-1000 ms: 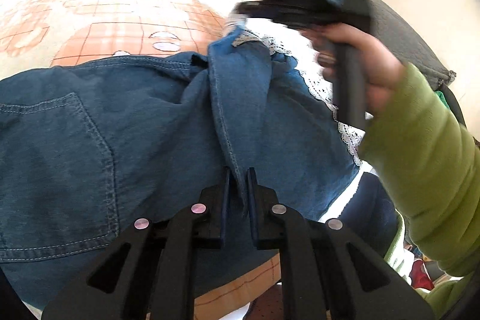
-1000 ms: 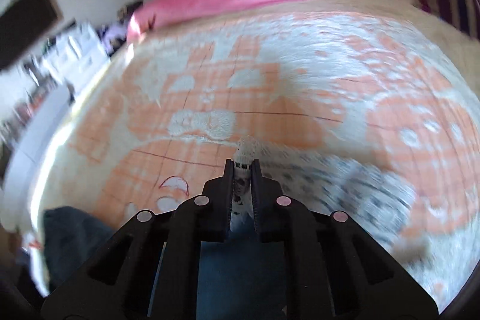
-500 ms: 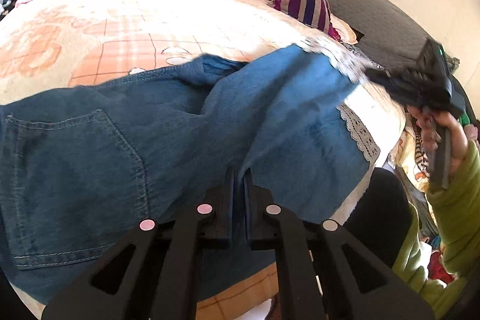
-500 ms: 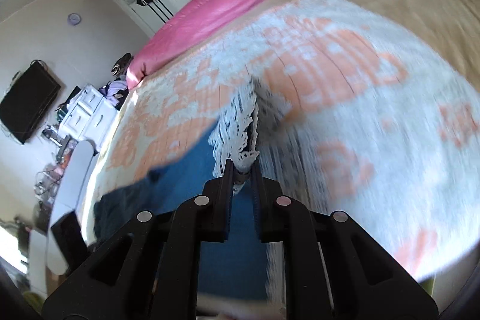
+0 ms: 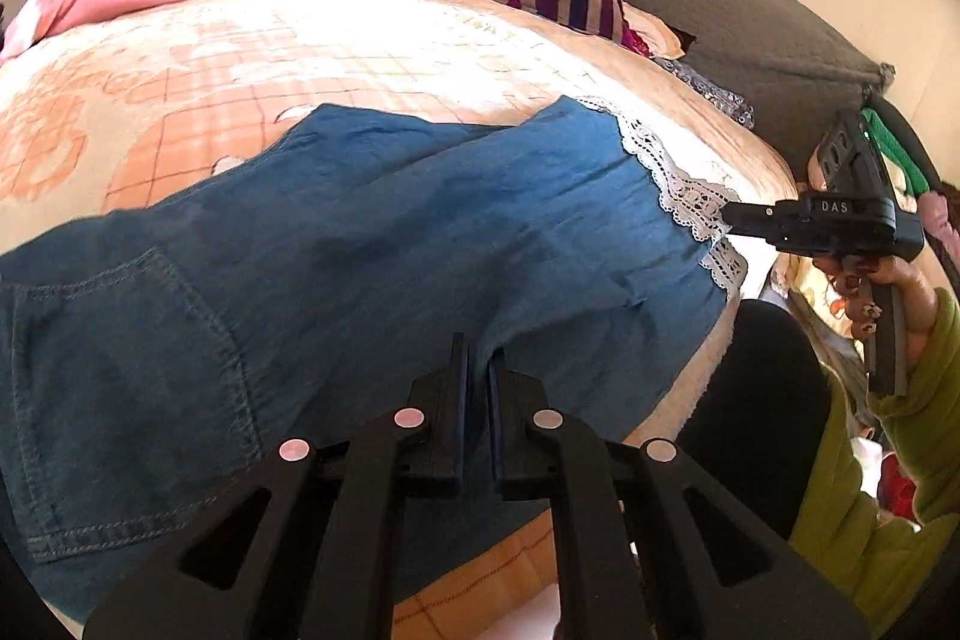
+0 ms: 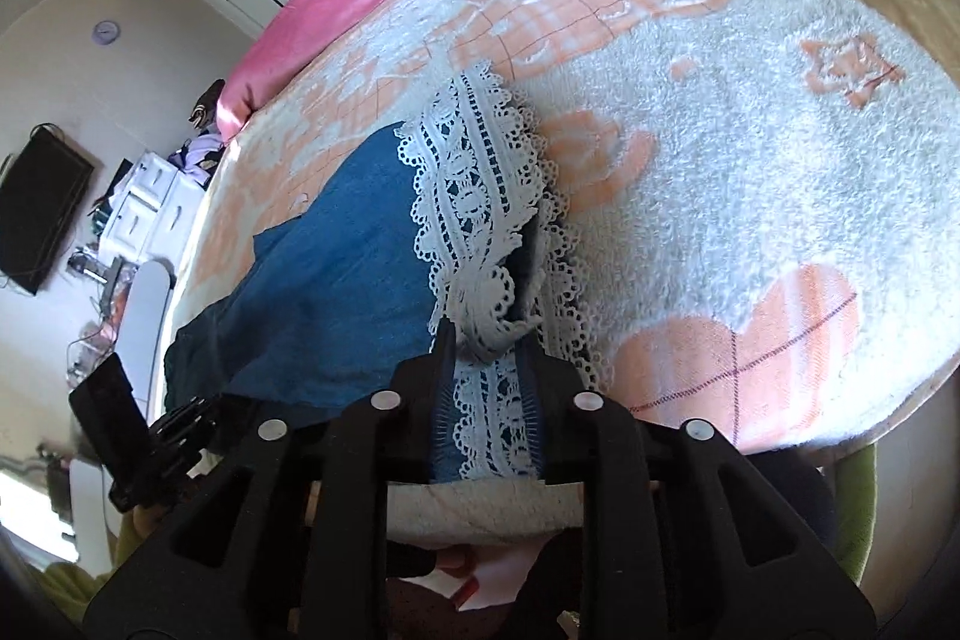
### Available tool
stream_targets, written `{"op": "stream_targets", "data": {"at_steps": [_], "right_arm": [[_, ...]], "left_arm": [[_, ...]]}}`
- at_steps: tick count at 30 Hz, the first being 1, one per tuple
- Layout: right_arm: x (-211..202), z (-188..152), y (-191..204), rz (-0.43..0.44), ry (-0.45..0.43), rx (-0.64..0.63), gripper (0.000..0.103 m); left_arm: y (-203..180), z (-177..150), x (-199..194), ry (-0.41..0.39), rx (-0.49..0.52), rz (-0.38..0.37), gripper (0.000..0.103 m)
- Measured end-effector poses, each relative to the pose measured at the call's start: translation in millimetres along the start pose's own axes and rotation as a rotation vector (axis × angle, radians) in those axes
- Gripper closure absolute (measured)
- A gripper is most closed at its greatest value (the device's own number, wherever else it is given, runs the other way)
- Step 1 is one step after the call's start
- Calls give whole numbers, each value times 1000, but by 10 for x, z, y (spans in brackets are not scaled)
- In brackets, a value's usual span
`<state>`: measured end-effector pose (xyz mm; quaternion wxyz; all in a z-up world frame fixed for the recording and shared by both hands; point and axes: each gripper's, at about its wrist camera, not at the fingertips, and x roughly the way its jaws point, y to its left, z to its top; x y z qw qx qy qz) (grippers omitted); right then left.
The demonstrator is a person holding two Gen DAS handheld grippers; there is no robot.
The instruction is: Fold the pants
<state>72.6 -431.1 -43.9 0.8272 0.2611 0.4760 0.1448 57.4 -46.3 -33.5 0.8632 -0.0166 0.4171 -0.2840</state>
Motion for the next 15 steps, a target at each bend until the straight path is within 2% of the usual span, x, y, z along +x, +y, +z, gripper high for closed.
{"op": "stream_targets", "data": {"at_steps": [3,4,5,12,15], "right_arm": [[18,10,-56,20,3,21,87],[5,3,-57,16,2,12,89],[-22,-8,-51,14,1,1,96],[-289,-108,-3,13,9,-43,97],[-281,-191,-16,-14,42,-53,97]], "left_arm": [[-31,-16,78,22,15,14,101],[-30,-20,62,18,14,5,101],[-31,-20,32,12,15,-1,101],[-44,-30,-286,-26,42,-65,101],[-109,-84,-284,0,82,-62,101]]}}
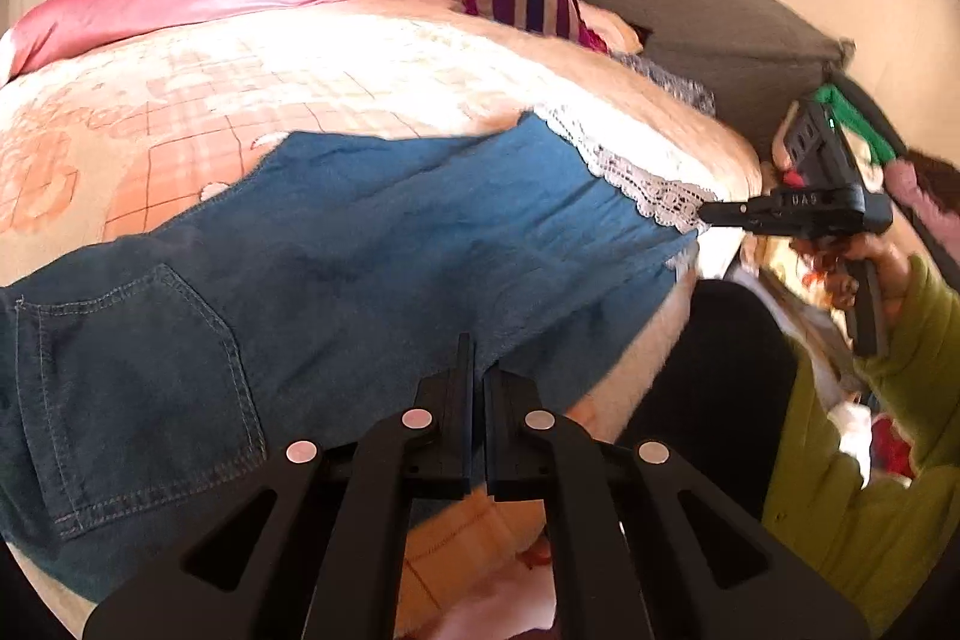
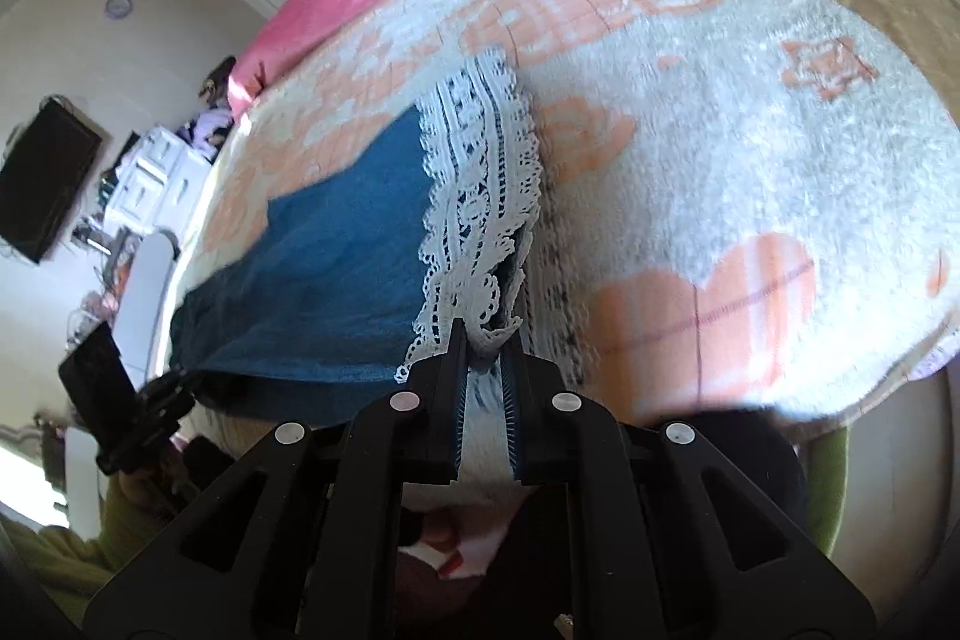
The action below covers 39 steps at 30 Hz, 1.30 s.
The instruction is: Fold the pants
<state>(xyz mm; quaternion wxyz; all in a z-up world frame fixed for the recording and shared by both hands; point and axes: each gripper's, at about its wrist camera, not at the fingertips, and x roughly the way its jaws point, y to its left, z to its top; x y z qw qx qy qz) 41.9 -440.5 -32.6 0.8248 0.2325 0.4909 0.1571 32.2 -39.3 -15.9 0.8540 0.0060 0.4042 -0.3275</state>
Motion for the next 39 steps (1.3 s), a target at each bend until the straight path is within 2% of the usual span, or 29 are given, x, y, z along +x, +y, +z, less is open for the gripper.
{"op": "stream_targets", "data": {"at_steps": [4,7,9,11,13,16,18,22,23,25,26,27,29,35,37,38,39], "right_arm": [[94,-84,-93,-54,29,15,96],[154,-134,-17,-158,52,-57,85],[71,-174,104,-240,8,-135,75],[-89,-235,320,-305,-93,-248,71],[-92,-324,613,-284,-113,-410,68],[170,-581,1122,-221,-35,-705,66],[372,-741,1374,-184,9,-833,66],[749,-867,1646,-167,51,-954,66],[820,-873,1658,-184,57,-970,67],[950,-854,1631,-219,82,-971,92],[958,-823,1602,-212,95,-949,100],[909,-801,1576,-176,104,-910,101],[831,-772,1526,-133,110,-888,101],[916,-803,1426,-131,161,-858,99],[865,-744,1388,-92,166,-815,93],[827,-698,1349,-79,164,-789,80],[769,-660,1310,-68,153,-758,70]], "left_arm": [[-7,-79,96,39,-4,-21,101],[-2,-115,189,73,-4,-8,101],[8,-119,187,71,-9,-12,101],[23,-113,185,68,-12,-12,101],[28,-113,200,69,-17,-9,101],[16,-111,209,69,-16,-3,101],[14,-99,194,64,-20,-3,101],[-5,-90,149,57,-18,1,101],[-11,-88,139,56,-17,2,101],[-14,-86,128,55,-14,3,101],[-14,-87,126,56,-13,3,100],[-16,-92,125,59,-10,4,99],[-11,-111,139,74,-6,-1,98],[69,-192,244,120,-35,-15,92],[78,-200,183,112,-38,-10,82],[88,-202,140,107,-40,-4,68],[111,-204,60,94,-53,-1,60]]}}
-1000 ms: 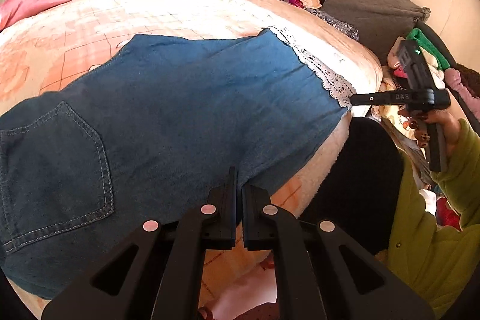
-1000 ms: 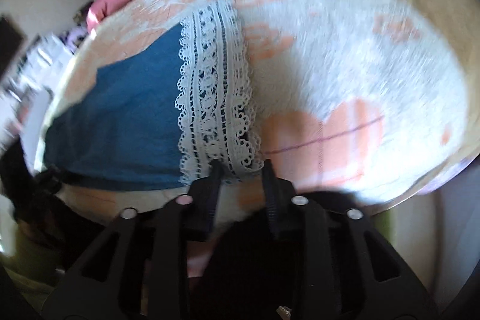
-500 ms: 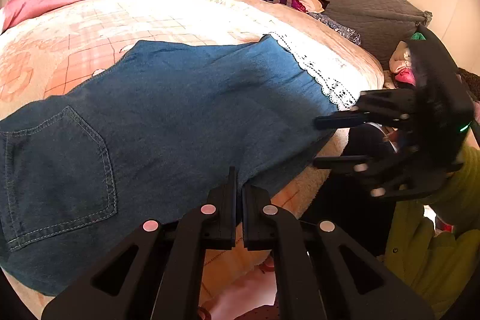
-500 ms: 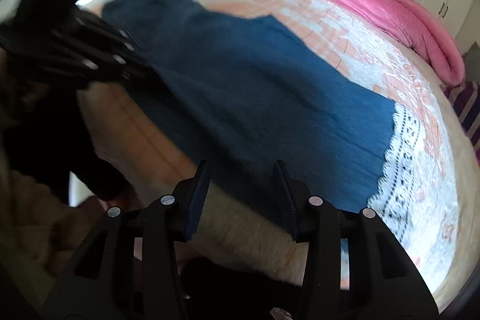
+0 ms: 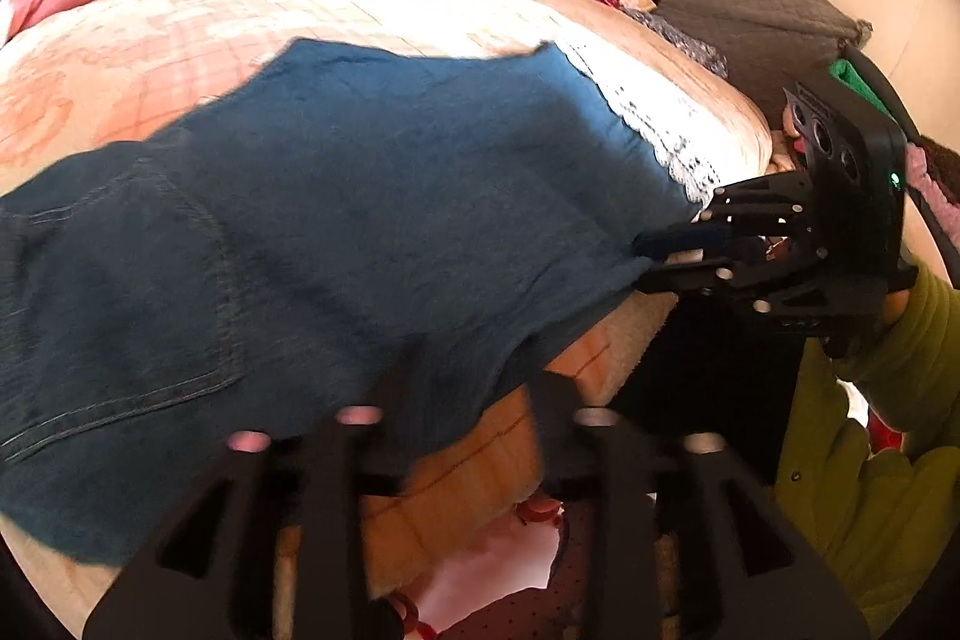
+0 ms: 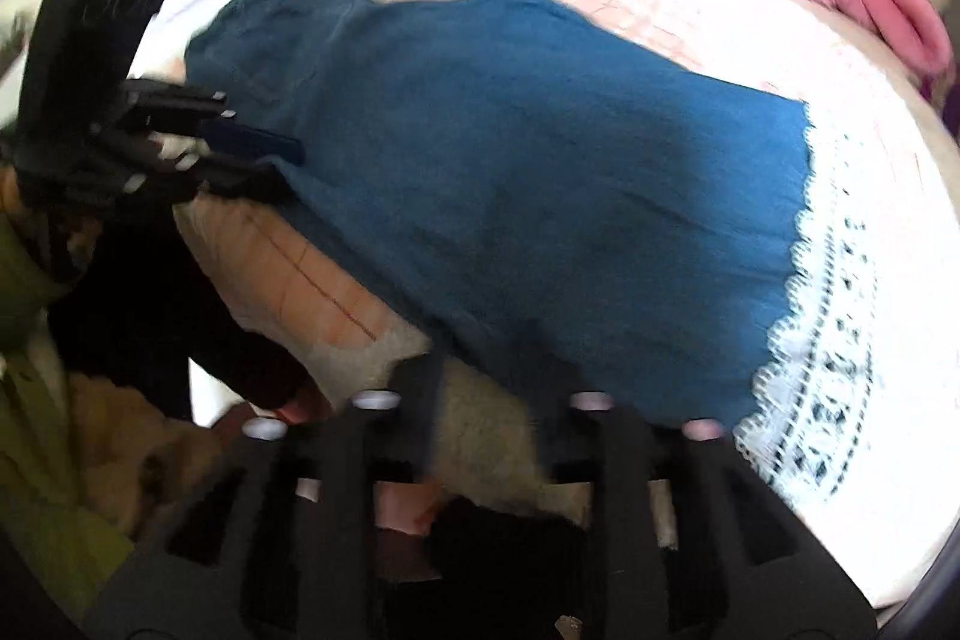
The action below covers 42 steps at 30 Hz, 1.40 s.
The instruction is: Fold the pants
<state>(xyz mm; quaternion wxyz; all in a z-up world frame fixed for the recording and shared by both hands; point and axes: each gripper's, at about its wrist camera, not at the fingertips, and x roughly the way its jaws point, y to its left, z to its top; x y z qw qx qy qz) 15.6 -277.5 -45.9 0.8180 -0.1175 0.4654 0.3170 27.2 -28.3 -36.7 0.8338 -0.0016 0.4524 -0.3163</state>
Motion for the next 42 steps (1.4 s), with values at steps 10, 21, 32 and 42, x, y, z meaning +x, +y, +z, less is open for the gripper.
{"op": "stream_targets", "data": {"at_steps": [10,21,32,42], "right_arm": [[-463,-77,-821,-118,-142,310,51],[-391,-195,-993,-144,-112,369,38],[-280,-200,-961,-135,-106,368,31],[-609,-310,-1070,-178,-204,425,29]], "left_arm": [[889,-102,-1057,-252,-338,318,38],[1414,-115,-843,-208,-527,454,61],[1659,-129,-940,-242,-507,525,61],[1321,-49,-1335,-362,-460,627,34]]}}
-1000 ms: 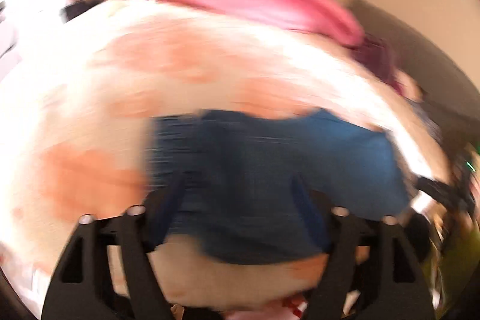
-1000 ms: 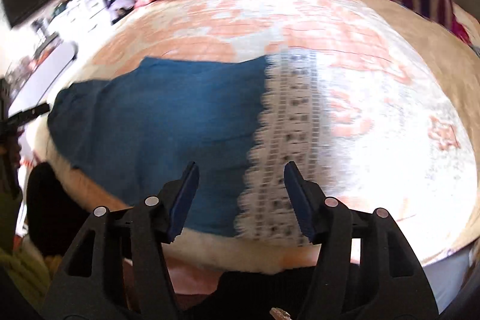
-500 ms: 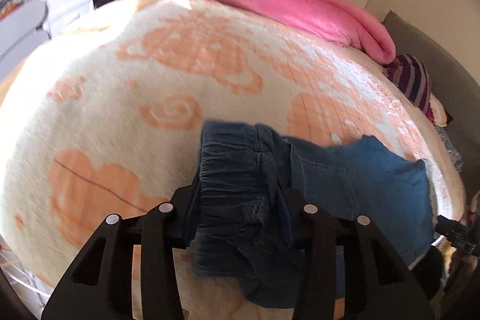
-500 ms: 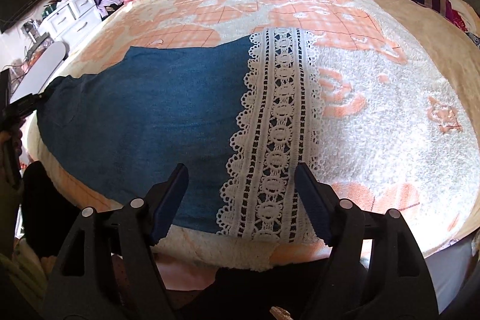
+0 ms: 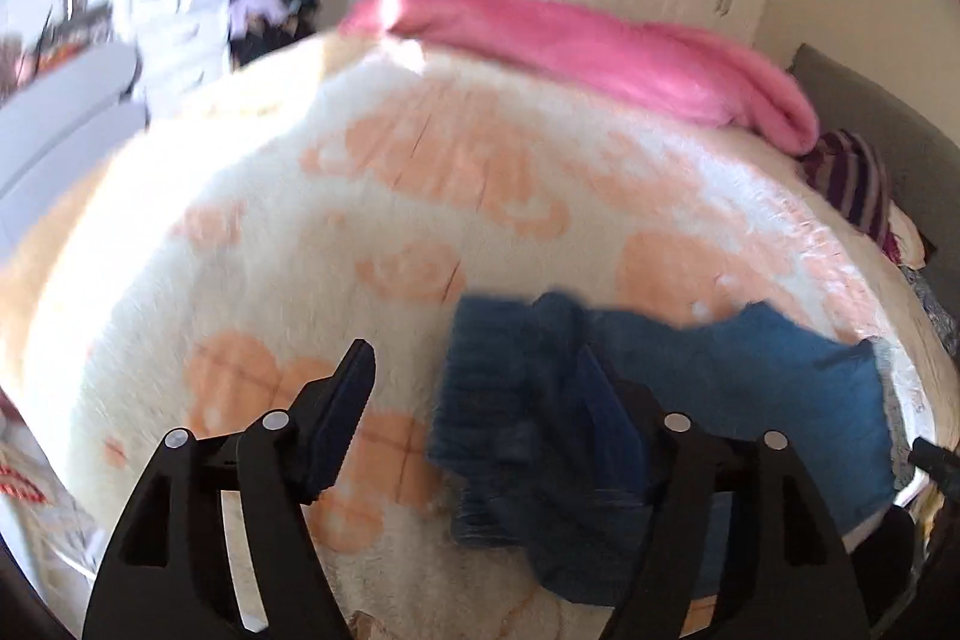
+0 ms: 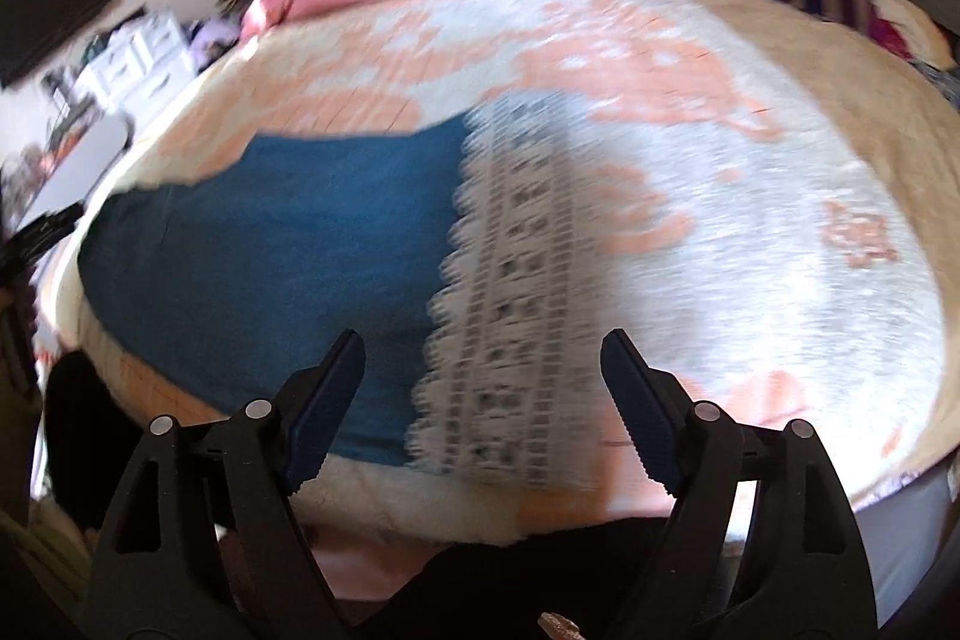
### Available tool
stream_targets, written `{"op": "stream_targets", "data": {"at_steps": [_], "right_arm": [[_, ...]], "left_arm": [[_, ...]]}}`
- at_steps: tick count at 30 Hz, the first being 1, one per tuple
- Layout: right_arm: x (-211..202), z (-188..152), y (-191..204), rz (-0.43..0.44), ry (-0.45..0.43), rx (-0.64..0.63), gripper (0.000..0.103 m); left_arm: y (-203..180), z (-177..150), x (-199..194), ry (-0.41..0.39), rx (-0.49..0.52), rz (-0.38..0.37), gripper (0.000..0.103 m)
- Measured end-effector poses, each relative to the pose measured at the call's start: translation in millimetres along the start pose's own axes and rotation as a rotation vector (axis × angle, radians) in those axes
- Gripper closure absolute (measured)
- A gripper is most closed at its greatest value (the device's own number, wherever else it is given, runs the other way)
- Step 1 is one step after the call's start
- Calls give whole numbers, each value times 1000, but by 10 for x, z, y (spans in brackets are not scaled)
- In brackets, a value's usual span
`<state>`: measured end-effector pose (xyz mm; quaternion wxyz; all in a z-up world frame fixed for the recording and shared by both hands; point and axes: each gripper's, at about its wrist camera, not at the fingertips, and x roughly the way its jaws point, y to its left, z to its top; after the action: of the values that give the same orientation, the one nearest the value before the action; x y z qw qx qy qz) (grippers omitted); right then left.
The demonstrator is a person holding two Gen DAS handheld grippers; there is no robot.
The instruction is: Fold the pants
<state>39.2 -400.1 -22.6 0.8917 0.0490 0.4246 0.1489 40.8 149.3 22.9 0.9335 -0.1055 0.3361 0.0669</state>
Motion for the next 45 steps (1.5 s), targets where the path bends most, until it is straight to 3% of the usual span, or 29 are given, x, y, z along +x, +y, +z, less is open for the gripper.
{"op": "stream_targets", "data": {"at_steps": [2,5,9,11,14,16,20,23,27,32,35,39,45], "right_arm": [[-93,10,-85,-3,-20,31,37],[-180,12,-94,-5,-20,14,51],[-132,-31,89,36,25,-69,72],[-63,-71,207,30,57,-126,74],[57,-128,308,2,107,-175,74],[198,-178,295,-25,167,-174,74],[252,-201,271,-14,171,-167,72],[216,-167,286,3,162,-167,66],[94,-40,388,45,75,-176,58],[221,98,576,90,73,-223,54],[351,249,721,106,75,-270,50],[525,365,770,89,99,-287,49],[758,354,654,120,156,-202,45]], "left_arm": [[-192,35,-98,-13,54,-54,34],[-513,-6,-73,28,107,-172,34],[-1073,-293,141,166,149,-379,34],[-1271,-447,245,222,183,-433,34],[-1456,-657,394,287,246,-439,34],[-1474,-774,506,329,266,-396,34],[-1431,-810,539,329,250,-420,34],[-1424,-713,521,329,228,-451,34],[-1445,-347,453,254,239,-454,34],[-1606,49,635,231,239,-448,34],[-1752,210,910,296,241,-463,34],[-2011,311,1314,353,314,-449,34],[-2179,227,1803,438,350,-429,34]]}}
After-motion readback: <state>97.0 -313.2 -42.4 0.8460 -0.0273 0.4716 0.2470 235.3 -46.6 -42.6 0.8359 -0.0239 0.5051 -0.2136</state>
